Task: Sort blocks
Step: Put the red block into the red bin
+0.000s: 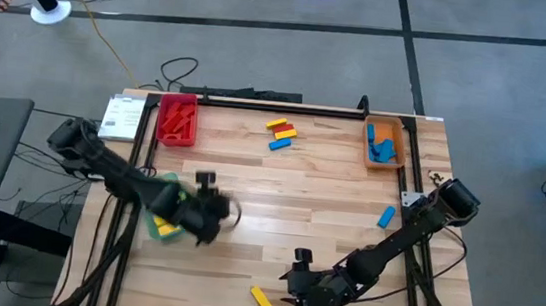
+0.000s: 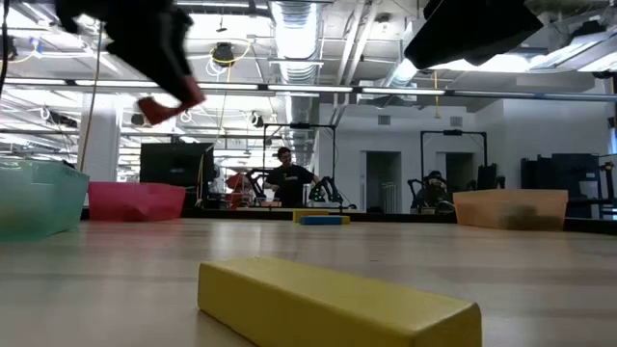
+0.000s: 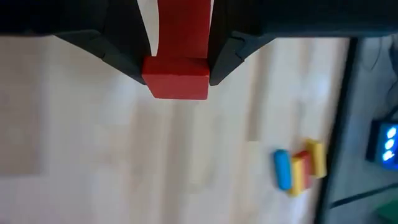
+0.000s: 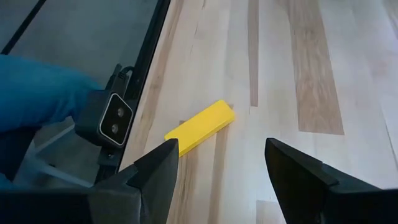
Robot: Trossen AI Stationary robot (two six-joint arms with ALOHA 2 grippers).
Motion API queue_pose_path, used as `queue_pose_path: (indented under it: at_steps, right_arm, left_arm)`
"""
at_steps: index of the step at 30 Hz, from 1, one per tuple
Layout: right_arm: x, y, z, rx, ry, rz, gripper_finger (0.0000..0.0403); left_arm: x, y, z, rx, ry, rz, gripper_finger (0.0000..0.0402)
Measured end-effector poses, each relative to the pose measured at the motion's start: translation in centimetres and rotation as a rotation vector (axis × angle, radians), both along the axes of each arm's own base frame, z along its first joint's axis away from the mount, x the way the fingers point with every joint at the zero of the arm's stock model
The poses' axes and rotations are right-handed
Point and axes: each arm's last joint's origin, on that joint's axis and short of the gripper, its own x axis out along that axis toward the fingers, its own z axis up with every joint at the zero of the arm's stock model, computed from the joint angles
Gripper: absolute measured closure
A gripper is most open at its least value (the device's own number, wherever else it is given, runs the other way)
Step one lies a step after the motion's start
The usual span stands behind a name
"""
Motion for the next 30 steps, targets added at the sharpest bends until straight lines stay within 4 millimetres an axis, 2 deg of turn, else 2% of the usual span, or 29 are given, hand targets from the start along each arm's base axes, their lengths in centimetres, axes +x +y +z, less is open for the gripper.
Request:
queue_pose_path:
  at_steps: [4, 8, 12, 17, 23, 30]
  right_arm:
    - [0.0, 0.0, 0.0, -0.003, -0.001, 0.002, 0.0148]
    - [0.0, 0.0, 0.0, -0.007, -0.002, 0.004, 0.0148]
    - [0.0, 0.0, 0.0, -0.01, -0.001, 0.005, 0.0148]
    - [-0.1, 0.0, -0.1, -0.016, 0.007, 0.004, 0.0148]
    - [-0.3, -0.1, -0.3, -0.025, 0.033, -0.002, 0.0148]
    - [-0.4, -0.2, -0.4, 0.004, 0.055, -0.038, 0.0148]
  left_arm:
    - [0.9, 4.5, 1.1, 0.039, 0.004, 0.089, 0.0274]
    - [0.7, 9.4, 2.3, 0.071, 0.005, 0.192, 0.0274]
    - [-0.4, 14.3, 3.4, 0.075, 0.011, 0.302, 0.0274]
    - [-2.8, 19.6, 4.3, 0.039, 0.009, 0.445, 0.0274]
    - [-5.6, 24.2, 4.6, -0.056, -0.006, 0.574, 0.0274]
    - [-8.8, 27.7, 2.6, -0.134, 0.047, 0.691, 0.0274]
